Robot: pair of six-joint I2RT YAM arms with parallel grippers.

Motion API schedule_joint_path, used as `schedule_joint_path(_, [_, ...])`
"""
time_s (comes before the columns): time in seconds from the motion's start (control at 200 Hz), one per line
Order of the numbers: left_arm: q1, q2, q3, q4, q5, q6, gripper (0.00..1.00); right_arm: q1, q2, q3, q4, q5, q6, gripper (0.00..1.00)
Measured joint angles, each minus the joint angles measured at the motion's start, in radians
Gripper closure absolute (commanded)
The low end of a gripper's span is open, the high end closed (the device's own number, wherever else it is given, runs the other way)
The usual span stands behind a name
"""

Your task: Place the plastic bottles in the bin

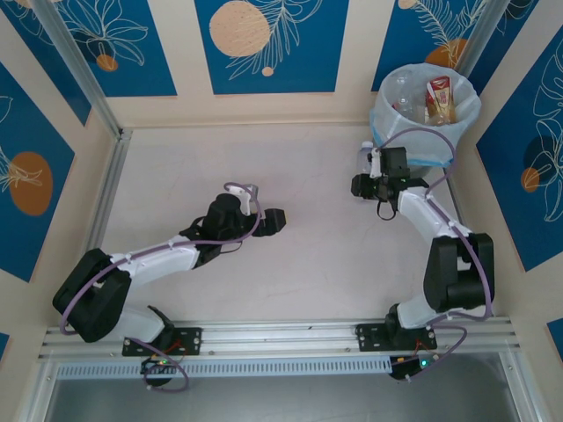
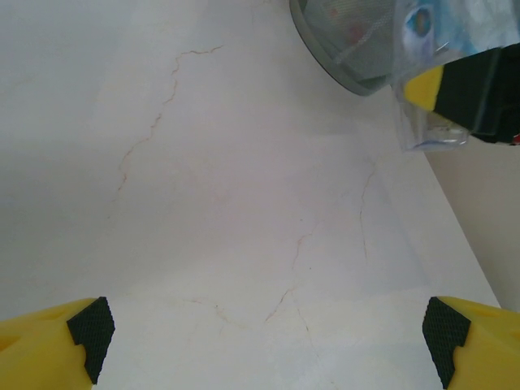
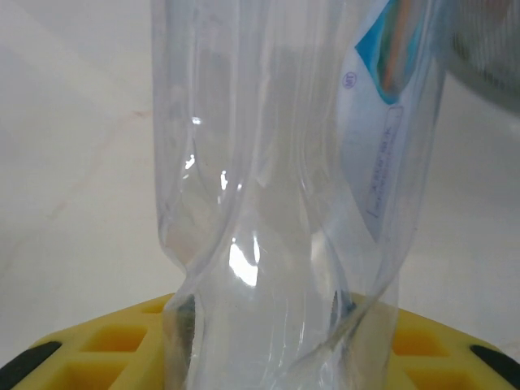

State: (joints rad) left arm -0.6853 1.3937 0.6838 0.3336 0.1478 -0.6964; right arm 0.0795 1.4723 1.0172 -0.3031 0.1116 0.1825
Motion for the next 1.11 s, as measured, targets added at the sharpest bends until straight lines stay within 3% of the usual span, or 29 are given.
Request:
schedule_joint_path(0.31, [0.0,0.0,0.004,0.018,0.055,0.024,0.01,0.0,-0.206,-0.1,0.185,-0.161,-0.031,0.6])
schedule_joint_path(0.61, [0.0,-0.032,0.047,0.017,0.089,0.087,0.01,0.0,-0.293,-0.099,0.274,-0.237,-0.054,0.6])
schedule_joint_path(0.775, [0.0,-0.042,0.048,0.017,0.089,0.098,0.01,0.0,-0.298,-0.095,0.317,-0.226,-0.052,0.6])
schedule_joint_path(1.105, [0.0,-0.042,0.048,0.018,0.089,0.097,0.01,0.0,-0.265,0.003,0.394,-0.083,-0.073,0.6])
